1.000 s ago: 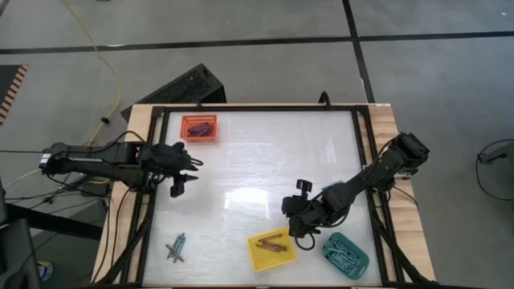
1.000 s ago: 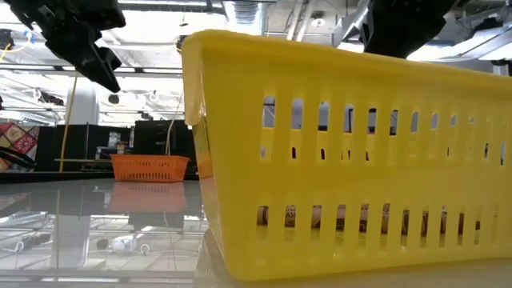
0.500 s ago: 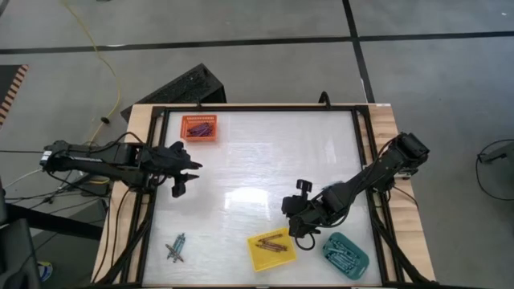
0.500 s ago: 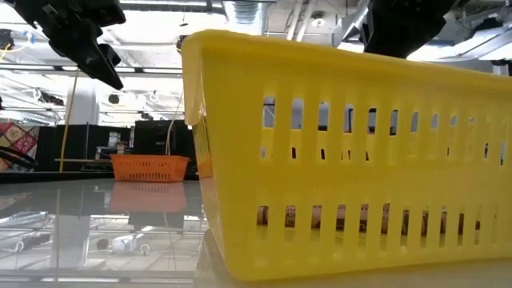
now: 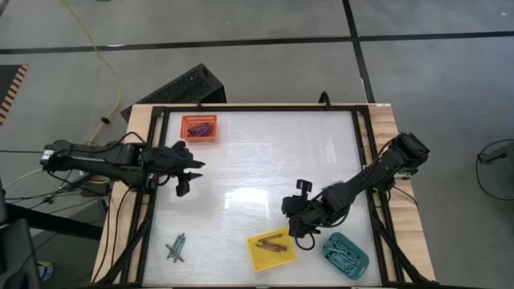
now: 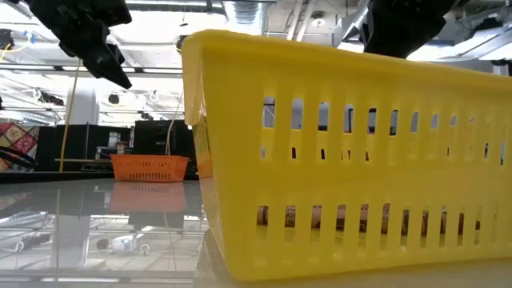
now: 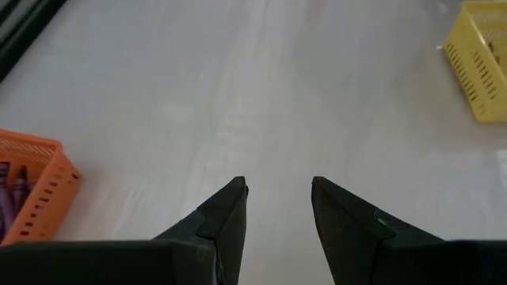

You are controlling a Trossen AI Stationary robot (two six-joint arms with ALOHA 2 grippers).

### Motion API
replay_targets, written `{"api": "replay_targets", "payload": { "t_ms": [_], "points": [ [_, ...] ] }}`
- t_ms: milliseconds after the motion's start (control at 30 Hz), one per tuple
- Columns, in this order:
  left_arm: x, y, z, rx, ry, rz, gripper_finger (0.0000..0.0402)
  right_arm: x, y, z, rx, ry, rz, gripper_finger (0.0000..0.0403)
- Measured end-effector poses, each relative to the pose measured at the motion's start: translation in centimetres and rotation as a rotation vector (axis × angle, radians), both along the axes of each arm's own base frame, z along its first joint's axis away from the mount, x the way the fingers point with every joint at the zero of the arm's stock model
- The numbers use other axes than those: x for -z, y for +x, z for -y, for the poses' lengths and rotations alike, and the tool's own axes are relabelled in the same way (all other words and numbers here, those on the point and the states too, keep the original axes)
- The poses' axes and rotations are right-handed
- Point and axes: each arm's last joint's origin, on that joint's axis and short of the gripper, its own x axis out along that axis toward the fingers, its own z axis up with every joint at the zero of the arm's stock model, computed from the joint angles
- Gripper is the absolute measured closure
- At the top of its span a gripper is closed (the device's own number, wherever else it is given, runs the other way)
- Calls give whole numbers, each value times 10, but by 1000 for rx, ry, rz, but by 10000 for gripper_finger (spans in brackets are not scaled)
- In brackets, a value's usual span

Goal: Sort crayons
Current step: Put the brown crayon into the yellow bin

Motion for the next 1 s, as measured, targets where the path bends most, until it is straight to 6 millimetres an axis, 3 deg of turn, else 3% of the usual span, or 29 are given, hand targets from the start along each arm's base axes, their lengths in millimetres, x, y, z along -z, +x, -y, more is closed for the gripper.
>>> {"api": "replay_targets", "payload": {
  "t_ms": [400,1000],
  "points": [
    [14,18,6,40,-5,-104,270,0,0,0,0,0,0,339],
    [11,20,7,78,75,-69,270,0,0,0,0,0,0,339]
  ]
}}
